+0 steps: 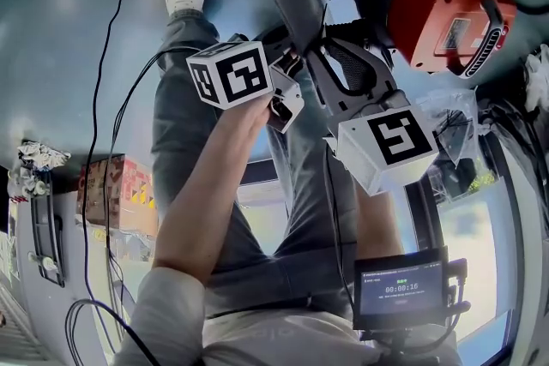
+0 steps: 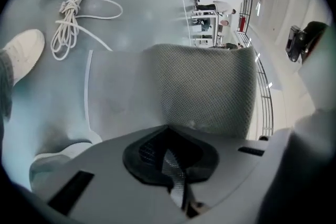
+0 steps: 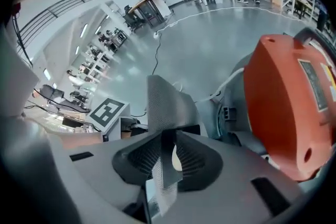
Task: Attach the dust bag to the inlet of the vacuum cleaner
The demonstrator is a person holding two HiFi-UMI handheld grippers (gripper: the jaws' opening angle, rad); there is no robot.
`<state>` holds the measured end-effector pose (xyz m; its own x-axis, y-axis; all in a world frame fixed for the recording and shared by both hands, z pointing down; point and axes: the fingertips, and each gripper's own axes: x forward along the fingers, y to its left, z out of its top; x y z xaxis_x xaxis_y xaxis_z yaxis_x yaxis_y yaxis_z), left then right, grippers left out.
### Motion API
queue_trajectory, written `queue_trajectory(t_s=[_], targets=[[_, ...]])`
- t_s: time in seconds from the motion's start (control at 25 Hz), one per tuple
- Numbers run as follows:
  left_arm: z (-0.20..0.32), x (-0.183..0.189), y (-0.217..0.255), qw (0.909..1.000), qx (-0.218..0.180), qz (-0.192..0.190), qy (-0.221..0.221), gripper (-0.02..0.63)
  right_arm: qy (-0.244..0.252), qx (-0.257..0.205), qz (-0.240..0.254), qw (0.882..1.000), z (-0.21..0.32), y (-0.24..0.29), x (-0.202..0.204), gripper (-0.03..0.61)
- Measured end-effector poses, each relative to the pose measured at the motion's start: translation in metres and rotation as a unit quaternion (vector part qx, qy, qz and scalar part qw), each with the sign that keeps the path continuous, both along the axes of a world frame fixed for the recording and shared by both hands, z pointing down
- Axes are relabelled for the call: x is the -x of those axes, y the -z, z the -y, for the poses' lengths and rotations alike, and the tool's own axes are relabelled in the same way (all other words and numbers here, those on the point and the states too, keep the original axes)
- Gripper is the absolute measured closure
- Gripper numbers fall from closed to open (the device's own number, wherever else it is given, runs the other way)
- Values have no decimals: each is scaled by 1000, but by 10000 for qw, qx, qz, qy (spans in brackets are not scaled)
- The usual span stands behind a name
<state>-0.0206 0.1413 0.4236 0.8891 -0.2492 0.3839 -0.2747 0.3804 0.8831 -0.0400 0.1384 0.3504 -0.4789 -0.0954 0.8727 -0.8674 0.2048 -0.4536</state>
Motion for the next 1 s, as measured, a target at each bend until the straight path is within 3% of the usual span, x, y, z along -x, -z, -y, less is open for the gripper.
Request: queue_trajectory(t_s=[0.2,0.36,0.48,0.6,0.68,0.84,1.0], targets=[[8,-4,6,9994,-66,-293,166,611,185,-494,-1248,9908,8,-1,-21,526],[11,-7,6,9990,-54,-400,199,611,-161,-397,-1178,9921,6,-2,-24,547],[10,-8,7,9978,30,-643,153,611,-394,-589,-1236,9898,3,5,-37,561],[14,-7,8,9963,178,-799,258,611,-210,-759,-1389,9872,-2,5,-49,561],[9,-2,1,9973,324,-641,154,611,14,-804,-1419,9866,3,1,-52,561],[-32,4,-22,9951,734,42,-661,611,15,-753,-1387,9875,5,1,-52,561],[-64,-14,-25,9923,867,145,-870,611,309,-681,-1458,9865,4,3,-46,563]])
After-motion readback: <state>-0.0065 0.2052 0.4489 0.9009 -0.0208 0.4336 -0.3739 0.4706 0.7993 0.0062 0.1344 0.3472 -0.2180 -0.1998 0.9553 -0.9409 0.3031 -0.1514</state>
